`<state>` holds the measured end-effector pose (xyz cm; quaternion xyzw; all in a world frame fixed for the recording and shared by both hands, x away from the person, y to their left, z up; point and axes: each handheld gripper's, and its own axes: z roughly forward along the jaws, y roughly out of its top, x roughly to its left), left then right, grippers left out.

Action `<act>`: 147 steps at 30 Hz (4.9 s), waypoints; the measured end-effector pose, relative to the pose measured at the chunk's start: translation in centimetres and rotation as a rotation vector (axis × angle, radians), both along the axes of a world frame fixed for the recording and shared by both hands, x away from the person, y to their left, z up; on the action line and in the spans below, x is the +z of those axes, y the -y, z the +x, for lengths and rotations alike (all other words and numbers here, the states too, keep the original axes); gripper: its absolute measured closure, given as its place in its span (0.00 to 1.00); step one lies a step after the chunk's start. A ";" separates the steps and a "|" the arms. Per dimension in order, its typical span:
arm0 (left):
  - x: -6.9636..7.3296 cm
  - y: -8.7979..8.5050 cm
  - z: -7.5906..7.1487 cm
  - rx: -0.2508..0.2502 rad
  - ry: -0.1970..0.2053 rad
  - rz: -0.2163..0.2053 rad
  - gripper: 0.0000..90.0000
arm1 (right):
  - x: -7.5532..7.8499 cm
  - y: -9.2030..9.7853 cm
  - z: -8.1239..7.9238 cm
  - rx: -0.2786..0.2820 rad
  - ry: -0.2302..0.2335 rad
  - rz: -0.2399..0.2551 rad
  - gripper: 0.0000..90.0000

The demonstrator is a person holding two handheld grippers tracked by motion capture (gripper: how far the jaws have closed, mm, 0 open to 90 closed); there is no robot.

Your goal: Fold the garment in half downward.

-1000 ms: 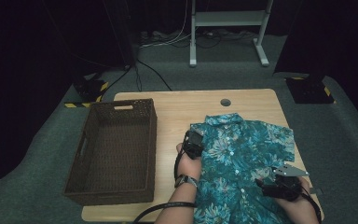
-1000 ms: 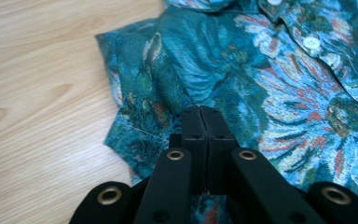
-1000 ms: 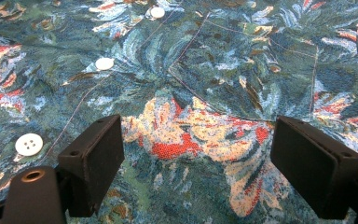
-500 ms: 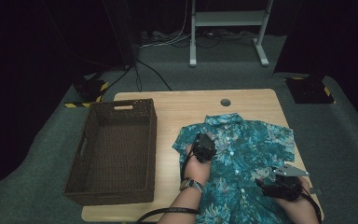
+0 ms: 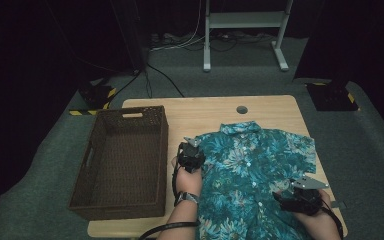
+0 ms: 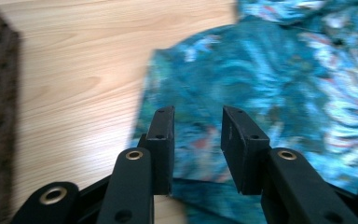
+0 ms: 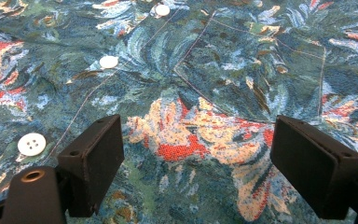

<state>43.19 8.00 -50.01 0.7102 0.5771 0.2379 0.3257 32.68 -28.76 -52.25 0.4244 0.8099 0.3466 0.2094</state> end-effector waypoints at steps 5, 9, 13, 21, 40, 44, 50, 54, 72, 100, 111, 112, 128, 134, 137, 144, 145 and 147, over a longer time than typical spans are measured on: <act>-0.1 -0.9 0.1 0.041 0.001 -0.010 0.71 | 0.0 0.0 0.0 0.002 -0.001 -0.002 0.19; -0.5 -1.2 0.1 0.053 -0.020 0.007 0.71 | -0.1 0.0 0.0 0.002 -0.002 0.000 0.19; -1.6 -1.3 0.1 0.040 -0.066 -0.006 0.65 | 0.0 0.0 0.0 0.003 -0.002 -0.001 0.19; -2.7 -1.1 0.6 0.045 -0.088 0.001 0.65 | -0.1 -0.1 0.0 0.007 -0.003 -0.006 0.19; -0.4 -0.5 0.2 -0.003 -0.017 -0.007 0.97 | -0.1 0.0 0.0 0.003 -0.005 -0.006 0.19; 0.6 0.4 0.2 -0.035 0.011 -0.017 0.97 | -0.1 -0.1 0.0 0.005 -0.003 -0.007 0.19; 1.2 2.5 0.3 -0.110 0.031 -0.031 0.95 | -0.1 -0.1 0.0 0.004 -0.006 -0.007 0.19; 1.2 3.6 0.4 -0.150 0.034 -0.041 0.85 | -0.1 -0.1 0.0 0.004 -0.006 -0.008 0.19; -0.7 2.7 -2.8 -0.204 -0.024 -0.049 0.45 | 0.1 0.3 0.2 -0.020 0.006 0.010 0.20; -3.8 2.5 -6.8 -0.351 0.005 0.037 0.30 | -1.4 -1.3 2.2 -0.122 -0.072 0.005 0.17; -3.4 1.4 -8.0 -0.375 -0.048 0.036 0.25 | -1.2 -3.0 -0.1 -0.123 -0.079 -0.013 0.16; -3.1 1.3 -8.0 -0.375 -0.050 0.024 0.24 | -1.1 -3.0 -0.2 -0.125 -0.071 -0.014 0.17; -3.6 -0.3 -10.6 -0.323 -0.001 0.057 0.19 | 0.8 1.5 3.0 -0.217 -0.031 0.017 0.26; -3.9 -0.5 -10.6 -0.318 0.003 0.047 0.19 | 0.7 3.3 5.1 -0.248 -0.034 0.018 0.31; -4.0 -0.7 -10.6 -0.318 0.001 0.045 0.18 | 0.8 4.3 6.6 -0.272 -0.036 0.019 0.34; -4.3 -0.8 -10.6 -0.329 0.014 0.030 0.16 | 0.1 6.1 9.2 -0.323 -0.048 0.022 0.37; -4.3 -0.8 -10.6 -0.334 0.012 0.031 0.16 | 0.0 6.3 9.5 -0.333 -0.051 0.022 0.38; -4.3 -0.8 -10.6 -0.339 0.010 0.032 0.15 | -0.3 6.8 9.9 -0.353 -0.053 0.028 0.38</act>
